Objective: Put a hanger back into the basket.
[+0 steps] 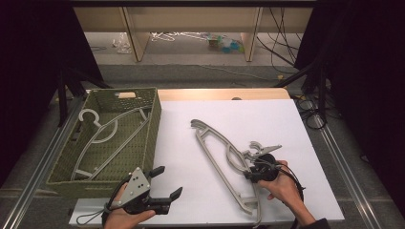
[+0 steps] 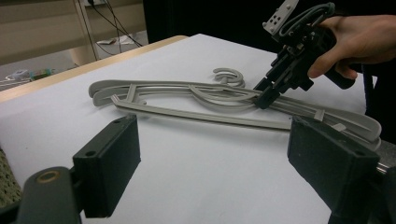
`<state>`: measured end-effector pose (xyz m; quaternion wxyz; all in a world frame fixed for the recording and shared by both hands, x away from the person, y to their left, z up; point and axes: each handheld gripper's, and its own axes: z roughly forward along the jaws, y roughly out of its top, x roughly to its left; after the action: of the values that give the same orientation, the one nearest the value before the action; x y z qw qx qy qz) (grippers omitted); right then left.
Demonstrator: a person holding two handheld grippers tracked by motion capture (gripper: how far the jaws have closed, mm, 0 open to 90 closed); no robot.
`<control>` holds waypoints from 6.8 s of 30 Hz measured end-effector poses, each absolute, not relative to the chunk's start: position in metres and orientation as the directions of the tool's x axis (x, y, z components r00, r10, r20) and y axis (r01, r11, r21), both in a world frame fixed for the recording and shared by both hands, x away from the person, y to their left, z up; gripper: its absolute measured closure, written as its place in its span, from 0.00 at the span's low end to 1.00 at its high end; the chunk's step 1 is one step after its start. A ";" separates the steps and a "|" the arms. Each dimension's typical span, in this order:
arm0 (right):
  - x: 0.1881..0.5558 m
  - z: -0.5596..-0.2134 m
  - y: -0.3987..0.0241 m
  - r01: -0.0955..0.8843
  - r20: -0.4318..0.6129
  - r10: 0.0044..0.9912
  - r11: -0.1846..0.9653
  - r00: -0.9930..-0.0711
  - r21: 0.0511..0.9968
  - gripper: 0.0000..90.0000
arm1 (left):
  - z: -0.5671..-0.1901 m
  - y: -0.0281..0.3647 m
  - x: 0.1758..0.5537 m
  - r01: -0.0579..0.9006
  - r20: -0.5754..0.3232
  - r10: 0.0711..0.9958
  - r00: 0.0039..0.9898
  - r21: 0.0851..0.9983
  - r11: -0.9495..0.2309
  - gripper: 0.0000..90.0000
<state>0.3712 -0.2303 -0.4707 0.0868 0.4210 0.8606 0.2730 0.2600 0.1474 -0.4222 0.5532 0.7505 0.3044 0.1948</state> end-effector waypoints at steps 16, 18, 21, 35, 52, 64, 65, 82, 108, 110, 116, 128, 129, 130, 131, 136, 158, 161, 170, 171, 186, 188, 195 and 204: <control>0.377 -0.451 -0.241 0.672 0.125 0.775 0.441 -0.619 0.595 0.80 | -0.421 0.149 0.260 0.261 -0.079 0.666 0.742 0.949 -0.177 0.21; 0.377 -0.447 -0.245 0.674 0.159 0.774 0.405 -0.612 0.618 0.81 | -0.419 0.150 0.262 0.248 -0.075 0.660 0.747 0.953 -0.173 0.21; 0.377 -0.443 -0.250 0.673 0.189 0.767 0.382 -0.613 0.633 0.82 | -0.418 0.150 0.263 0.251 -0.080 0.663 0.745 0.954 -0.167 0.21; 0.373 -0.425 -0.259 0.600 0.236 0.709 0.318 -0.664 0.734 0.89 | -0.409 0.148 0.276 0.242 -0.072 0.690 0.720 0.958 -0.153 0.22; 0.352 -0.409 -0.255 0.475 0.143 0.588 0.460 -0.796 0.750 0.89 | -0.384 0.074 0.345 0.185 0.096 0.599 0.795 0.903 -0.389 0.23; 0.341 -0.400 -0.243 0.411 0.099 0.519 0.532 -0.849 0.740 0.89 | -0.402 0.043 0.371 0.175 0.100 0.440 0.893 0.822 -0.542 0.33; 0.340 -0.399 -0.242 0.402 0.087 0.515 0.541 -0.853 0.738 0.89 | -0.404 0.042 0.372 0.189 0.083 0.441 0.894 0.822 -0.537 0.34; 0.337 -0.398 -0.235 0.364 0.068 0.467 0.581 -0.881 0.728 0.89 | -0.416 0.033 0.378 0.044 0.154 0.238 0.959 0.748 -0.662 0.75; 0.313 -0.363 -0.236 0.370 0.000 0.612 0.477 -0.791 0.797 0.44 | -0.353 0.094 0.374 0.407 -0.058 0.604 0.795 0.789 -0.461 0.91; 0.313 -0.368 -0.234 0.375 0.010 0.605 0.480 -0.796 0.793 0.43 | -0.341 0.106 0.372 0.414 -0.076 0.621 0.780 0.807 -0.421 0.91; 0.315 -0.384 -0.234 0.413 0.043 0.611 0.479 -0.790 0.775 0.42 | -0.306 0.131 0.362 0.378 -0.055 0.651 0.757 0.849 -0.368 0.91; 0.318 -0.398 -0.239 0.452 0.078 0.633 0.456 -0.770 0.767 0.39 | -0.277 0.189 0.372 0.390 -0.035 0.720 0.693 0.858 -0.334 0.91; 0.319 -0.400 -0.239 0.457 0.078 0.636 0.457 -0.768 0.763 0.39 | -0.276 0.192 0.373 0.394 -0.044 0.724 0.688 0.861 -0.322 0.91; 0.320 -0.402 -0.239 0.453 0.076 0.629 0.466 -0.774 0.760 0.39 | -0.276 0.198 0.374 0.391 -0.030 0.728 0.685 0.859 -0.332 0.91; 0.320 -0.404 -0.238 0.459 0.077 0.634 0.466 -0.770 0.756 0.39 | -0.275 0.204 0.374 0.399 -0.043 0.736 0.676 0.861 -0.317 0.91; 0.320 -0.408 -0.238 0.471 0.085 0.633 0.471 -0.769 0.746 0.39 | -0.274 0.229 0.377 0.405 -0.036 0.787 0.616 0.871 -0.277 0.91; 0.323 -0.413 -0.240 0.495 0.103 0.640 0.470 -0.761 0.731 0.39 | -0.302 0.324 0.408 0.412 0.055 0.905 0.422 0.878 -0.246 0.91; 0.324 -0.414 -0.240 0.491 0.099 0.639 0.473 -0.763 0.732 0.39 | -0.310 0.335 0.413 0.416 0.056 0.917 0.395 0.879 -0.233 0.91; 0.325 -0.415 -0.241 0.496 0.105 0.638 0.472 -0.763 0.729 0.38 | -0.330 0.347 0.411 0.437 0.110 0.918 0.381 0.853 -0.284 0.91; 0.325 -0.415 -0.241 0.495 0.105 0.637 0.473 -0.764 0.729 0.38 | -0.332 0.348 0.411 0.439 0.117 0.917 0.382 0.850 -0.291 0.91; 0.325 -0.415 -0.241 0.503 0.109 0.642 0.472 -0.759 0.724 0.38 | -0.360 0.362 0.412 0.526 0.185 0.904 0.385 0.762 -0.379 0.91; 0.325 -0.415 -0.240 0.503 0.109 0.642 0.471 -0.759 0.724 0.38 | -0.362 0.362 0.414 0.533 0.180 0.904 0.387 0.757 -0.379 0.91; 0.326 -0.415 -0.242 0.491 0.096 0.644 0.469 -0.759 0.734 0.37 | -0.371 0.360 0.419 0.574 0.185 0.909 0.374 0.723 -0.384 0.90; 0.325 -0.415 -0.242 0.493 0.101 0.641 0.469 -0.761 0.733 0.37 | -0.387 0.355 0.428 0.611 0.160 0.911 0.380 0.696 -0.377 0.90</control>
<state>0.3251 -0.2417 -0.4147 0.0943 0.3329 0.8519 0.3933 0.4279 0.3549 -0.3871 0.2749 0.7838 0.4856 0.2725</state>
